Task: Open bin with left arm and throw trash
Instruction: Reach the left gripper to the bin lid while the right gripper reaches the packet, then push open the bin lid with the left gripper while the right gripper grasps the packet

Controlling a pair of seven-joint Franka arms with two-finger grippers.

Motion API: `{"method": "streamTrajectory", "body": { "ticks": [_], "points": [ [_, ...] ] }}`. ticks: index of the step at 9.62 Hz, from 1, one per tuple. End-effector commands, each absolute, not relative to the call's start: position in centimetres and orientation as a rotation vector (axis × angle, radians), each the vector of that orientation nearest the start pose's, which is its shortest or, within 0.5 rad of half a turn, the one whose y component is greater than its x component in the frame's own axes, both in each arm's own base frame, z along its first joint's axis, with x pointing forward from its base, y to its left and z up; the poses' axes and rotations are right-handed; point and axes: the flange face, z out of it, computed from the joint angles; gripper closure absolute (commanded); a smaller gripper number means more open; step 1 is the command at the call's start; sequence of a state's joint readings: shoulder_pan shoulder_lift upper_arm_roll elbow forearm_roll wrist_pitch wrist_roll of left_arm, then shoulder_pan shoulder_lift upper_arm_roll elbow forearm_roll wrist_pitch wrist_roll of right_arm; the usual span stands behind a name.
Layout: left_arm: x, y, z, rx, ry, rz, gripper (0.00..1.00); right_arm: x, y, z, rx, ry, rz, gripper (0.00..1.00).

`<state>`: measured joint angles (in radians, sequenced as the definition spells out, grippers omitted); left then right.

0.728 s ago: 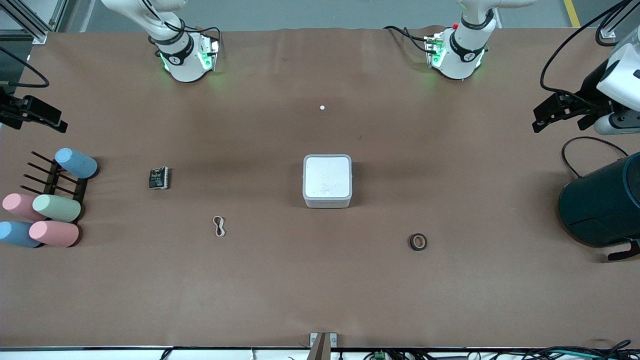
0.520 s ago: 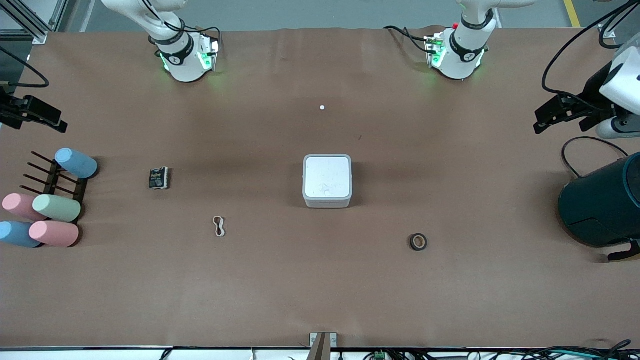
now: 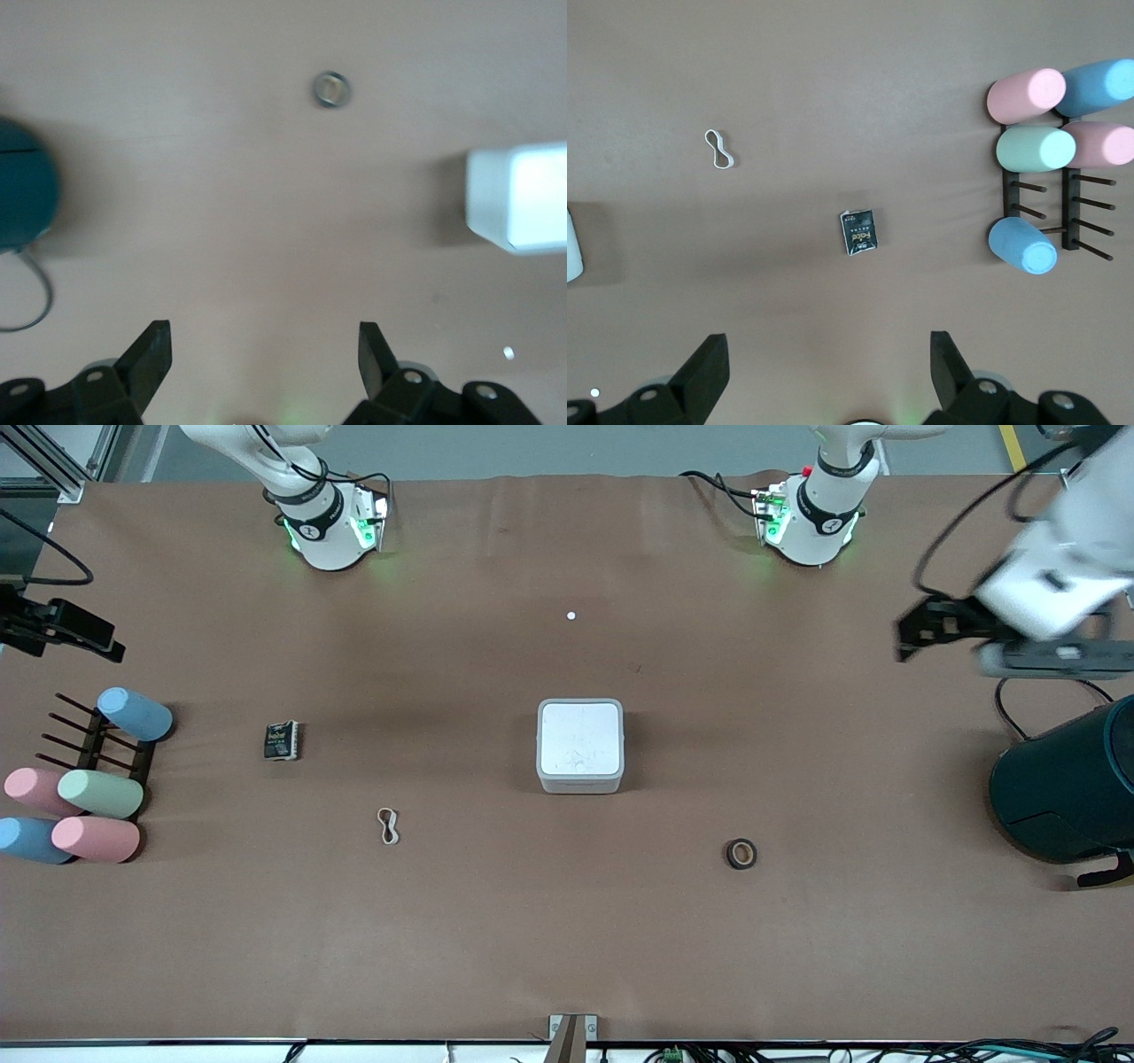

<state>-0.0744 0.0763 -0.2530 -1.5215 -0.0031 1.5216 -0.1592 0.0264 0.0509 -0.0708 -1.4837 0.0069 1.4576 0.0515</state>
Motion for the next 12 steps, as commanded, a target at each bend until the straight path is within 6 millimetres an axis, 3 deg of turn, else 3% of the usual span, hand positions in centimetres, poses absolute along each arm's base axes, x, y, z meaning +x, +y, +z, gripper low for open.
{"method": "streamTrajectory", "body": {
  "ticks": [1, 2, 3, 4, 5, 7, 8, 10, 12],
  "points": [
    [56.9, -30.4, 50.5, -3.164, 0.425, 0.192, 0.93, 56.4, -2.1, 53.3, -3.136, 0.159, 0.164, 0.01],
    [57.3, -36.1, 46.8, -3.206, 0.49, 0.117, 1.0, 56.3, -2.2, 47.0, -3.138, 0.16, 0.097, 0.01],
    [57.1, -40.9, 42.7, -3.242, 0.493, 0.094, 1.0, 56.0, -2.1, 42.3, -3.14, 0.153, 0.027, 0.01],
    [57.1, -42.9, 39.3, -3.27, 0.451, 0.096, 1.0, 55.5, -2.2, 37.6, -3.145, 0.111, 0.022, 0.01],
    [56.6, -44.7, 37.2, -3.282, 0.475, 0.079, 1.0, 55.1, -2.4, 33.2, -3.149, 0.039, 0.067, 0.01],
    [55.9, -46.7, 34.5, -3.263, 0.471, 0.035, 1.0, 54.6, -2.9, 25.7, -3.145, -0.072, 0.181, 0.01],
    [55.9, -46.9, 32.5, -3.244, 0.428, 0.041, 1.0, 53.8, -3.1, 22.6, -3.155, -0.071, 0.118, 0.01],
    [55.7, -47.4, 29.7, -3.242, 0.403, 0.072, 1.0, 52.0, -5.4, 20.5, -3.147, -0.122, 0.123, 0.01],
    [55.0, -46.9, 26.9, -3.22, 0.393, 0.14, 1.0, 50.8, -5.7, 19.5, -3.141, -0.11, 0.166, 0.01]
  ]
}}
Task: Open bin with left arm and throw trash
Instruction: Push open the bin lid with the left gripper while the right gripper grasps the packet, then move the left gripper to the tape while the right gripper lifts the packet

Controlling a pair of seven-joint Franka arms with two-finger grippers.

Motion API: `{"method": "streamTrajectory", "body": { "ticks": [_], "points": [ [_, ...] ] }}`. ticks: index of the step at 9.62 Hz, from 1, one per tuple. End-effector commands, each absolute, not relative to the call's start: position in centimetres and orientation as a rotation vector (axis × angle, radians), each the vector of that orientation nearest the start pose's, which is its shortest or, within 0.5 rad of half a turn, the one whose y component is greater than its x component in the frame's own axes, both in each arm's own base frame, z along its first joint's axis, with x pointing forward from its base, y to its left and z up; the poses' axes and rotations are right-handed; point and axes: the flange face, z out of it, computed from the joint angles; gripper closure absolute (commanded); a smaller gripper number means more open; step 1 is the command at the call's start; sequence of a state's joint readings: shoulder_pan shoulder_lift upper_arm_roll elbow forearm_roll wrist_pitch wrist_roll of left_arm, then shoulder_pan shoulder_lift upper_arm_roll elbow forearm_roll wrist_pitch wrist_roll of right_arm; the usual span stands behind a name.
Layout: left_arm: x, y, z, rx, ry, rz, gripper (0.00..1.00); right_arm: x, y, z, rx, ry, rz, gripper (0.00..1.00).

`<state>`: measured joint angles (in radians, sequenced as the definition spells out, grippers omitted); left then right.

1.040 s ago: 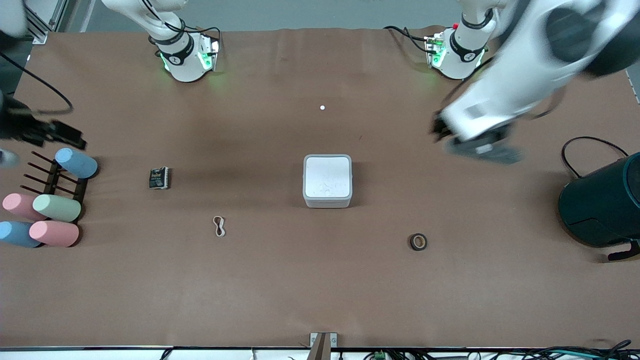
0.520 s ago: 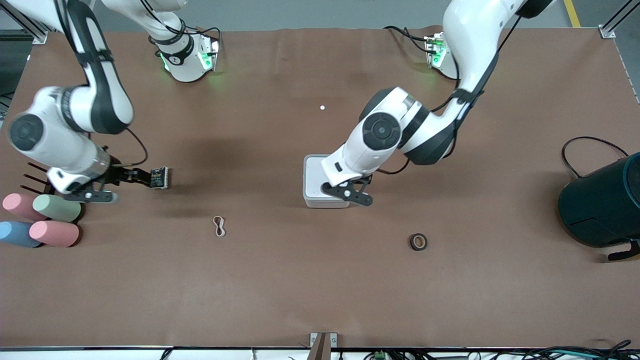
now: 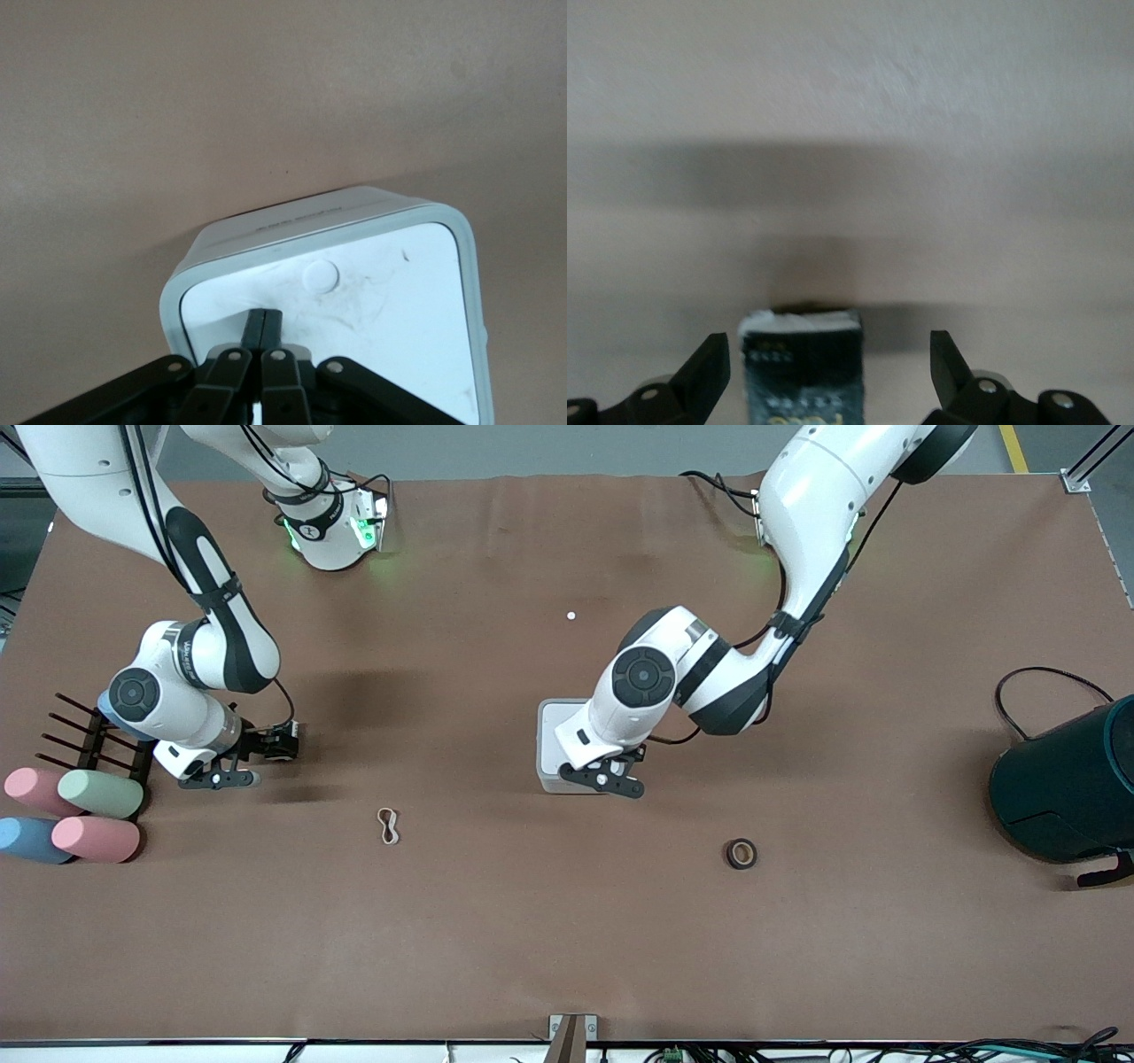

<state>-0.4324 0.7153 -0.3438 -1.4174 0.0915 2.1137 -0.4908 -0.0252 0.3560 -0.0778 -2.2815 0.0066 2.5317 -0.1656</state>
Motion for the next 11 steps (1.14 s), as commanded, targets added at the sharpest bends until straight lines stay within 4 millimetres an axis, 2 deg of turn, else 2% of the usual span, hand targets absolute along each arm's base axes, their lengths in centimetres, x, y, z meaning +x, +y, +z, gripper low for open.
{"method": "streamTrajectory", "body": {
  "ticks": [1, 2, 3, 4, 5, 6, 7, 8, 9, 10, 11],
  "points": [
    [55.2, -46.5, 27.1, -3.221, 0.34, 0.137, 1.0, 50.5, -5.4, 19.1, -3.137, -0.101, 0.179, 0.01],
    [55.7, -46.0, 28.6, -3.224, 0.296, 0.119, 1.0, 50.3, -5.1, 18.9, -3.134, -0.106, 0.188, 0.01],
    [57.8, -42.5, 31.9, -3.201, 0.241, 0.121, 1.0, 50.1, -4.7, 18.8, -3.133, -0.12, 0.195, 0.01],
    [59.3, -39.4, 34.3, -3.189, 0.229, 0.133, 1.0, 50.0, -4.4, 18.7, -3.131, -0.123, 0.2, 0.01],
    [60.7, -36.4, 35.5, -3.174, 0.325, 0.136, 1.0, 49.6, -4.1, 18.3, -3.126, -0.13, 0.216, 0.01],
    [62.0, -34.0, 35.2, -3.165, 0.4, 0.144, 0.98, 49.5, -3.9, 18.2, -3.125, -0.133, 0.221, 0.08],
    [62.9, -32.0, 34.1, -3.151, 0.449, 0.161, 0.85, 49.4, -3.7, 18.2, -3.124, -0.137, 0.232, 0.57],
    [64.6, -29.0, 32.4, -3.068, 0.558, 0.128, 0.37, 49.2, -3.7, 18.0, -3.118, -0.137, 0.265, 0.91],
    [65.9, -27.2, 32.0, -3.024, 0.694, 0.068, 0.01, 49.2, -3.6, 18.0, -3.115, -0.132, 0.282, 0.98],
    [66.8, -25.4, 30.1, -3.02, 0.744, 0.067, 0.0, 49.4, -3.0, 18.5, -3.092, -0.104, 0.297, 1.0],
    [67.4, -23.8, 28.2, -3.033, 0.722, 0.079, 0.0, 50.5, -1.8, 20.4, -3.036, -0.028, 0.283, 1.0]
  ]
}}
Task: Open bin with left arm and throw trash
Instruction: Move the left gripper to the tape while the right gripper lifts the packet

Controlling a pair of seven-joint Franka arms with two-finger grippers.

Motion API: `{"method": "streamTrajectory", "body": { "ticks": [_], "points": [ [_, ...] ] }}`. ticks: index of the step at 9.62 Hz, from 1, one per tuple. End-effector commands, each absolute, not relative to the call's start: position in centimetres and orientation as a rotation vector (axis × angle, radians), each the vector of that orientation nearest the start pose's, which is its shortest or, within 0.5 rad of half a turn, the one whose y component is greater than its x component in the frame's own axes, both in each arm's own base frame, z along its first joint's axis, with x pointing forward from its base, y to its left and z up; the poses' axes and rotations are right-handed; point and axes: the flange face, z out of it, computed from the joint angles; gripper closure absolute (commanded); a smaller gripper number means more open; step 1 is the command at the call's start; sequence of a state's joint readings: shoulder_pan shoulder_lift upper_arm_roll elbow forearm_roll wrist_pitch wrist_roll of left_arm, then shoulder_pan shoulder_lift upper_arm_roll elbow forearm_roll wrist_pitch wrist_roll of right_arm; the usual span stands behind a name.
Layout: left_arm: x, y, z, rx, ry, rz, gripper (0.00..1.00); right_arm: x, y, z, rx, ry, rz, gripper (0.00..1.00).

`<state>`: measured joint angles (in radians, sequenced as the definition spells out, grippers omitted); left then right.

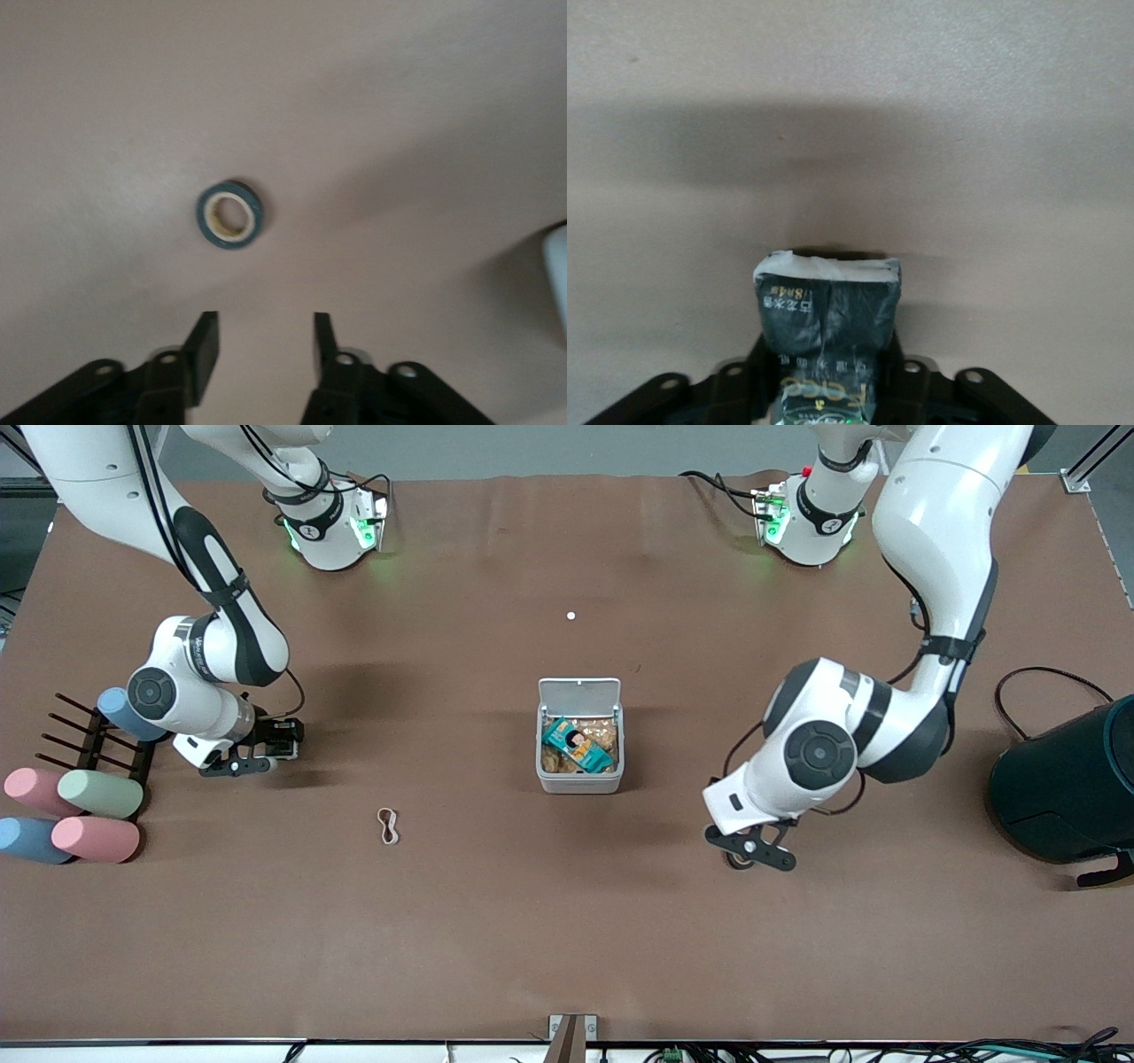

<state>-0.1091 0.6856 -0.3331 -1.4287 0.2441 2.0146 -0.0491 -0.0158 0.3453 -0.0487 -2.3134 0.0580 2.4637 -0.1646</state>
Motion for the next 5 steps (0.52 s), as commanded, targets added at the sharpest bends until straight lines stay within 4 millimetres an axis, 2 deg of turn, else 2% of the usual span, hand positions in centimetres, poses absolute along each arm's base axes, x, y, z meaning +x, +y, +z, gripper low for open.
{"method": "streamTrajectory", "body": {
  "ticks": [1, 2, 3, 4, 5],
  "points": [
    [67.8, -23.2, 26.0, -3.049, 0.712, 0.08, 0.0, 53.1, -0.3, 24.9, -2.965, 0.068, 0.246, 1.0],
    [68.1, -22.8, 24.1, -3.068, 0.704, 0.06, 0.0, 56.2, 2.3, 29.7, -2.911, 0.162, 0.283, 1.0],
    [68.5, -22.0, 22.1, -3.089, 0.683, 0.049, 0.0, 59.4, 5.3, 35.5, -2.898, 0.281, 0.267, 1.0],
    [68.7, -21.8, 21.3, -3.099, 0.677, 0.031, 0.0, 61.5, 9.4, 39.4, -2.881, 0.432, 0.228, 1.0],
    [68.8, -21.7, 20.5, -3.109, 0.673, 0.01, 0.0, 62.5, 13.9, 41.4, -2.836, 0.586, 0.193, 1.0]
  ]
}}
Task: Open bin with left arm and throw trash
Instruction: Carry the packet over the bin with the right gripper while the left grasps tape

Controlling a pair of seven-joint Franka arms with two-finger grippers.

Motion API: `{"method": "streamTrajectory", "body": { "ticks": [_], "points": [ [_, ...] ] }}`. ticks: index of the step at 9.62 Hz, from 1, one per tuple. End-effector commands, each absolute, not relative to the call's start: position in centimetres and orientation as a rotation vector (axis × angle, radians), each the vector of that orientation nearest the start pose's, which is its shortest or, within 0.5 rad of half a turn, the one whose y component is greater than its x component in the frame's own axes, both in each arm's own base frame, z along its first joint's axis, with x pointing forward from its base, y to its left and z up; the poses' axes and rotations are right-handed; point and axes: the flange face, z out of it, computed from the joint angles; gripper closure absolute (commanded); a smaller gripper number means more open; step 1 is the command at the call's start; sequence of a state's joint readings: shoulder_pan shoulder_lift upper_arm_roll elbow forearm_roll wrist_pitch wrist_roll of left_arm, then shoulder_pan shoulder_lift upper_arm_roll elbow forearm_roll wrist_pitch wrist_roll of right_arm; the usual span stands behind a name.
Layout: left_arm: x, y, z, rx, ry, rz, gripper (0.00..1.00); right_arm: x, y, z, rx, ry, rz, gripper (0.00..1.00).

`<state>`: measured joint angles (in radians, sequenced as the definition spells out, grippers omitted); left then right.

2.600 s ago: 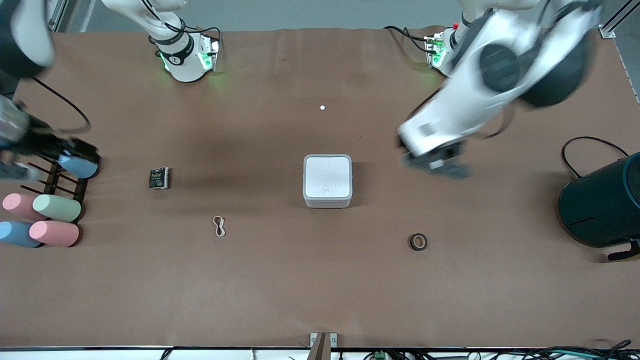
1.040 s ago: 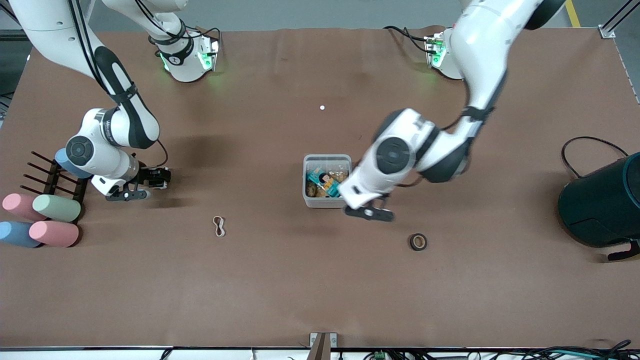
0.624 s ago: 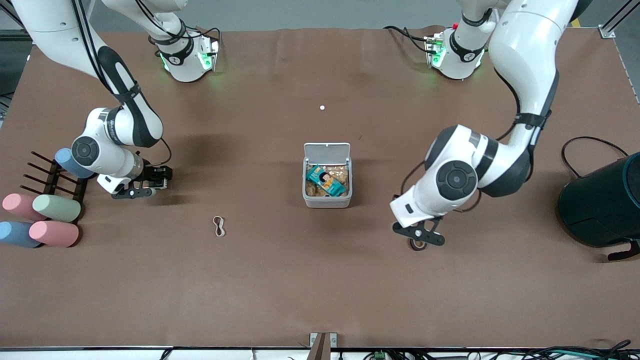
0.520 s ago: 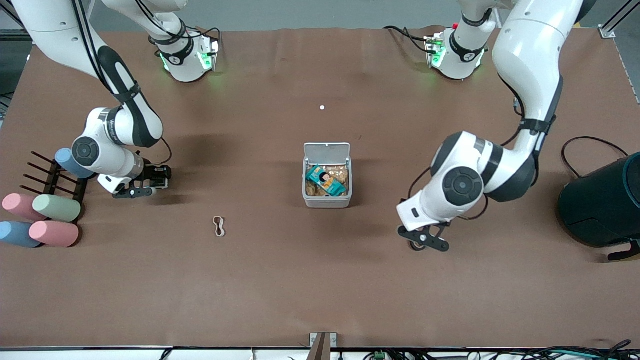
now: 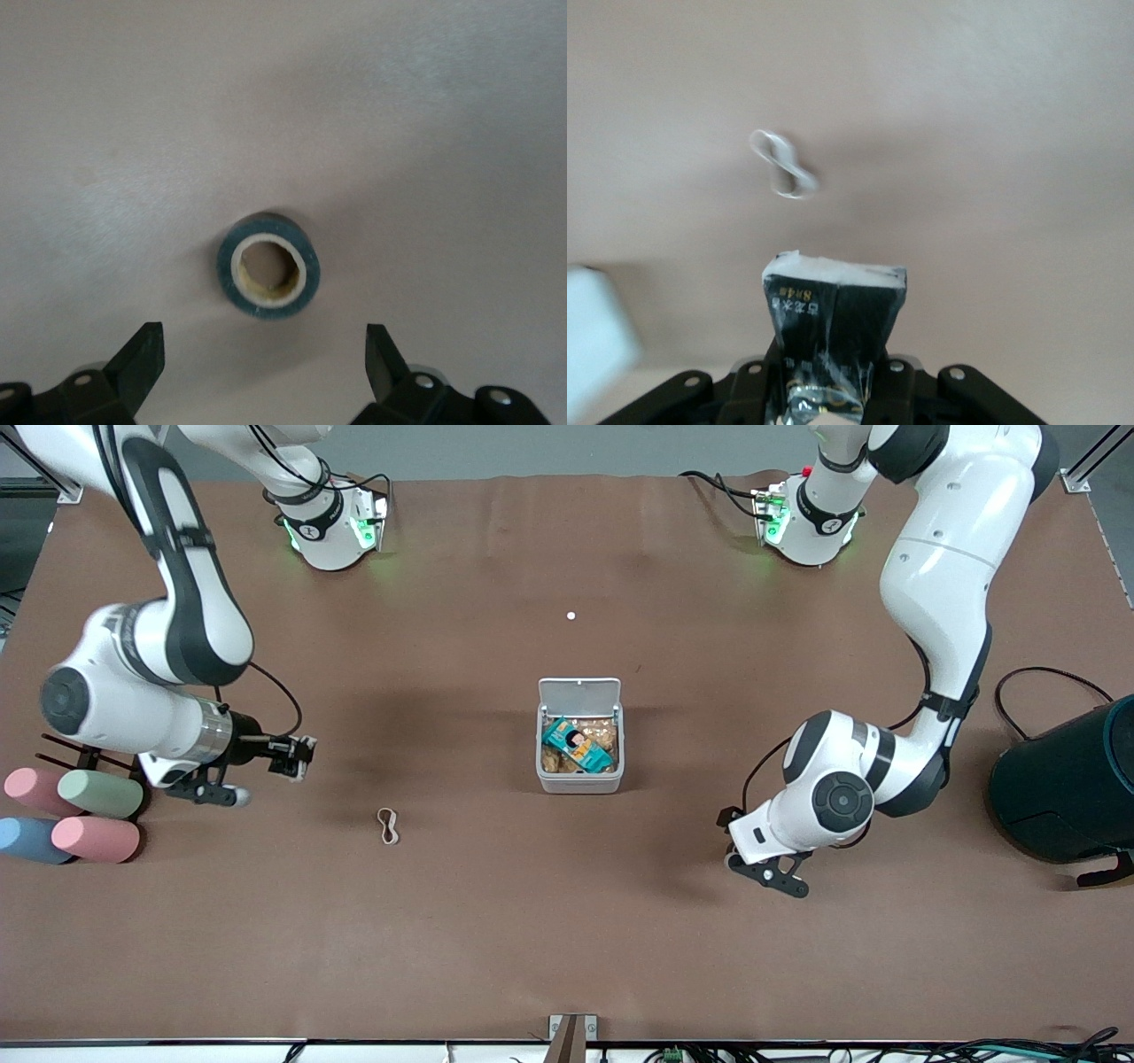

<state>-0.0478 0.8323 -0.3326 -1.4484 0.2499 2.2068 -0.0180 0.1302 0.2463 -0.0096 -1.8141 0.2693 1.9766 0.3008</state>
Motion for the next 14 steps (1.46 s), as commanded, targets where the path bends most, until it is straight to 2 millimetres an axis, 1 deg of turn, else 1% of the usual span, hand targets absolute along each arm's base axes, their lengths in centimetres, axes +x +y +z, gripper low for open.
{"method": "streamTrajectory", "body": {
  "ticks": [1, 2, 3, 4, 5, 6, 7, 8, 9, 10, 11, 12, 13, 14],
  "points": [
    [68.9, -21.7, 19.5, -3.118, 0.674, -0.016, 0.0, 63.8, 18.7, 42.8, -2.774, 0.706, 0.176, 1.0],
    [68.9, -22.0, 18.5, -3.128, 0.679, -0.045, 0.0, 64.3, 23.8, 42.8, -2.751, 0.802, 0.183, 1.0],
    [69.0, -22.1, 17.9, -3.13, 0.684, -0.066, 0.01, 65.2, 28.5, 42.4, -2.698, 0.914, 0.146, 1.0],
    [69.0, -22.1, 17.3, -3.128, 0.691, -0.08, 0.02, 65.2, 33.0, 41.0, -2.649, 0.986, 0.095, 1.0],
    [69.0, -22.0, 17.1, -3.129, 0.69, -0.081, 0.11, 64.3, 36.7, 39.6, -2.615, 1.019, 0.052, 1.0],
    [69.0, -22.0, 17.2, -3.129, 0.687, -0.081, 0.43, 63.3, 39.5, 38.3, -2.618, 1.029, 0.006, 1.0],
    [69.1, -21.9, 17.5, -3.13, 0.681, -0.088, 0.69, 62.3, 41.4, 37.1, -2.634, 1.034, -0.001, 1.0],
    [69.4, -21.4, 17.7, -3.13, 0.676, -0.093, 0.89, 60.9, 43.5, 36.4, -2.658, 0.994, 0.016, 0.99],
    [69.5, -21.1, 17.9, -3.129, 0.67, -0.094, 1.0, 59.6, 44.8, 35.9, -2.68, 0.974, 0.043, 0.98],
    [69.4, -21.0, 18.0, -3.131, 0.66, -0.086, 1.0, 58.7, 45.4, 34.9, -2.688, 1.028, 0.086, 0.96],
    [69.4, -21.2, 18.7, -3.127, 0.649, -0.074, 1.0, 57.3, 46.5, 34.3, -2.715, 1.038, 0.125, 0.96],
    [69.0, -21.7, 19.4, -3.128, 0.642, -0.022, 1.0, 56.5, 46.9, 33.8, -2.746, 1.032, 0.16, 0.96],
    [68.9, -21.9, 20.6, -3.127, 0.632, -0.005, 1.0, 56.1, 46.9, 33.4, -2.773, 1.037, 0.202, 0.96],
    [68.5, -22.2, 21.7, -3.123, 0.6, 0.031, 1.0, 55.7, 46.7, 33.0, -2.795, 1.045, 0.241, 0.91]
  ]
}}
